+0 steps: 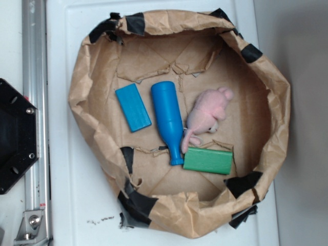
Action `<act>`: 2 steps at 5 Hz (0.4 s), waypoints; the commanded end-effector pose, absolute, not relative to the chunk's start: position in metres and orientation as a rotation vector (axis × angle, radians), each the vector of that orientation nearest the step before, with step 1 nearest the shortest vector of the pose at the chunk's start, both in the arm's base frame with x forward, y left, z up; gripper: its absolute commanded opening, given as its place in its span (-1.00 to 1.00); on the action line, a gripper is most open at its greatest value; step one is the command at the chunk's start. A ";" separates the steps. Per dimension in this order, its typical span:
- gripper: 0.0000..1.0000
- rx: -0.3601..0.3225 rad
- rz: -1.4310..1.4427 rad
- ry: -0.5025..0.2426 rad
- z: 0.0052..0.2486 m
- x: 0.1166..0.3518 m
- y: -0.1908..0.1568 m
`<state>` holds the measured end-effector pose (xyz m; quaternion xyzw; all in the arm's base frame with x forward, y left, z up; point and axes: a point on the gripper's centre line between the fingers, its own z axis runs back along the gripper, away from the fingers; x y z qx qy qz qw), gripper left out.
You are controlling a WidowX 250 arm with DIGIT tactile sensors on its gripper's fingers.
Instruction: Grab the green block.
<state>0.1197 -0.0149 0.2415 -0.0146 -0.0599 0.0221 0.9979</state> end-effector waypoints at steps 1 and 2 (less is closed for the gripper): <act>1.00 -0.037 0.013 -0.230 0.206 0.197 0.010; 1.00 -0.100 -0.077 -0.263 0.197 0.228 0.001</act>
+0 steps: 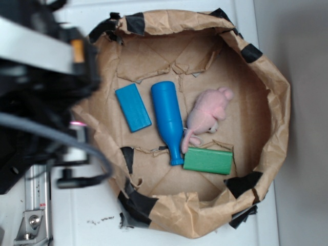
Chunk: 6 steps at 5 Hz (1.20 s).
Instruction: Grab the green block.
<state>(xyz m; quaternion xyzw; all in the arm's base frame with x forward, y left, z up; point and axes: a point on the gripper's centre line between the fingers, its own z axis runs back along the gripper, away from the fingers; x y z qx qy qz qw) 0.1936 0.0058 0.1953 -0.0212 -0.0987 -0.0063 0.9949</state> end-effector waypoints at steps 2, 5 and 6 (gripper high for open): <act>1.00 0.003 -0.271 -0.309 0.148 0.297 -0.017; 1.00 0.068 -0.432 -0.225 0.068 0.320 -0.068; 1.00 0.057 -0.453 -0.180 0.042 0.315 -0.083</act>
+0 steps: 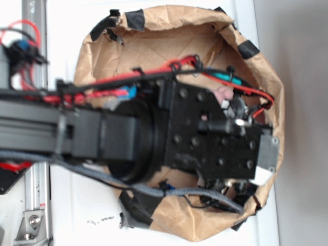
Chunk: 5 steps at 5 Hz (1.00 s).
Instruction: Grab the green block.
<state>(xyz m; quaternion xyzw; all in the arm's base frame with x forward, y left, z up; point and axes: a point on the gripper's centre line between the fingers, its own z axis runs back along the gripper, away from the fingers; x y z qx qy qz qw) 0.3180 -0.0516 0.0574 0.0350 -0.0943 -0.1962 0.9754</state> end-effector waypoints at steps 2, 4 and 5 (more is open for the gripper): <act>1.00 -0.008 -0.427 -0.093 0.012 0.304 -0.091; -1.00 -0.114 -0.244 -0.038 0.048 0.291 -0.066; -1.00 -0.112 -0.102 -0.053 0.090 0.294 -0.050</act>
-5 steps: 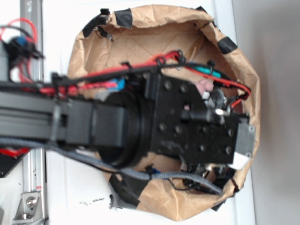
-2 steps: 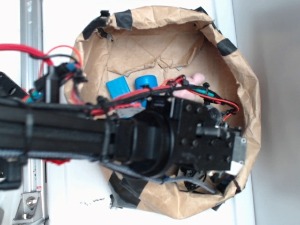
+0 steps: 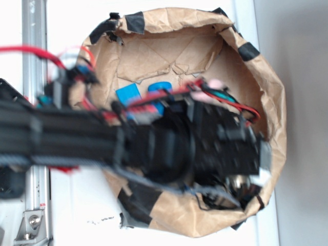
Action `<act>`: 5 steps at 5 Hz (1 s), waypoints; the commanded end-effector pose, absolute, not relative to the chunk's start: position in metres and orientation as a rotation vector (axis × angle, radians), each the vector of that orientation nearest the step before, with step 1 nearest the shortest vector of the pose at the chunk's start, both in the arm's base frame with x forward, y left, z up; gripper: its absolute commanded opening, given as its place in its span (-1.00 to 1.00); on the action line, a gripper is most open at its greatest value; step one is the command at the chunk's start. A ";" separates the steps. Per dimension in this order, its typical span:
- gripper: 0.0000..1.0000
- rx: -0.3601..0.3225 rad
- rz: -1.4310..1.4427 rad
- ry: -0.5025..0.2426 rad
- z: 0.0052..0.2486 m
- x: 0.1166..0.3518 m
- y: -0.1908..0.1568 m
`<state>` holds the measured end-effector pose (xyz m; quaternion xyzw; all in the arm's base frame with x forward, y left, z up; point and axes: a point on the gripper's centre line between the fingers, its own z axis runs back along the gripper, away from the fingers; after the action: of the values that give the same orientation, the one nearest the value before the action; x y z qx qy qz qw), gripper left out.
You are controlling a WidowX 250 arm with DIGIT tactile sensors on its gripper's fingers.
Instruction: Grab the green block.
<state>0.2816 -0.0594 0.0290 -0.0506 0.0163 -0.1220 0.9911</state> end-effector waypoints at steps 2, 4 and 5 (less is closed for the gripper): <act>-1.00 -0.026 0.059 -0.178 0.162 0.279 -0.017; 1.00 -0.026 0.013 -0.170 0.155 0.266 -0.012; 1.00 -0.052 -0.076 -0.137 0.113 0.278 -0.015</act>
<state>0.2770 -0.0124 0.1000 -0.0257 -0.0494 -0.0420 0.9976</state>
